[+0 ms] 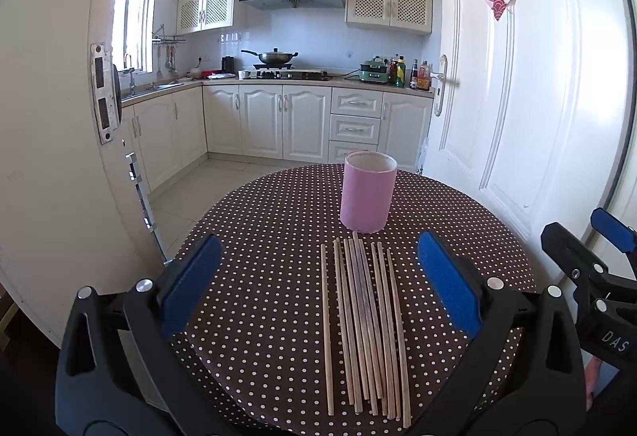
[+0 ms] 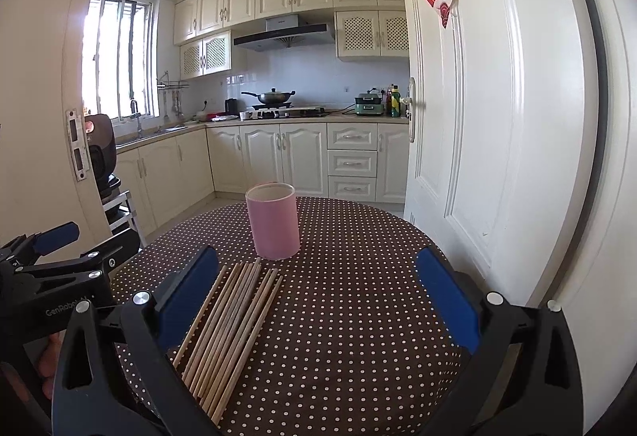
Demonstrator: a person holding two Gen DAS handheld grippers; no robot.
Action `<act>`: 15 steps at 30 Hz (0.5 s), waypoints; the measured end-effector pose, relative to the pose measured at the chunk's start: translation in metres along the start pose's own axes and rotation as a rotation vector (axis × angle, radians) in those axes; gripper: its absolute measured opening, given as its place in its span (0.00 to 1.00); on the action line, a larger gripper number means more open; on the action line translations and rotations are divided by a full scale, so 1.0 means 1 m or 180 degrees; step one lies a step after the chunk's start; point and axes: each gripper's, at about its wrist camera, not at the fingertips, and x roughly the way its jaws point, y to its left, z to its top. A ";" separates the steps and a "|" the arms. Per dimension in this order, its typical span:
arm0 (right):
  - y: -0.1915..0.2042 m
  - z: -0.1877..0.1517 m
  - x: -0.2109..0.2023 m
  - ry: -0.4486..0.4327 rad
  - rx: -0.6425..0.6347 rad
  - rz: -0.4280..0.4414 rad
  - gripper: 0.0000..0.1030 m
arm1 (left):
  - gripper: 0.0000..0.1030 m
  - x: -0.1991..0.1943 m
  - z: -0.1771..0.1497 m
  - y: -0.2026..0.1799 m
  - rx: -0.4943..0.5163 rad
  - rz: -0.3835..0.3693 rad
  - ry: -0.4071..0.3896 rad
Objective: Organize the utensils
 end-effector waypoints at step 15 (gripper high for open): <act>0.001 0.001 0.011 0.0063 -0.0039 -0.0037 0.93 | 0.94 0.008 0.001 -0.001 0.0013 -0.0067 -0.0008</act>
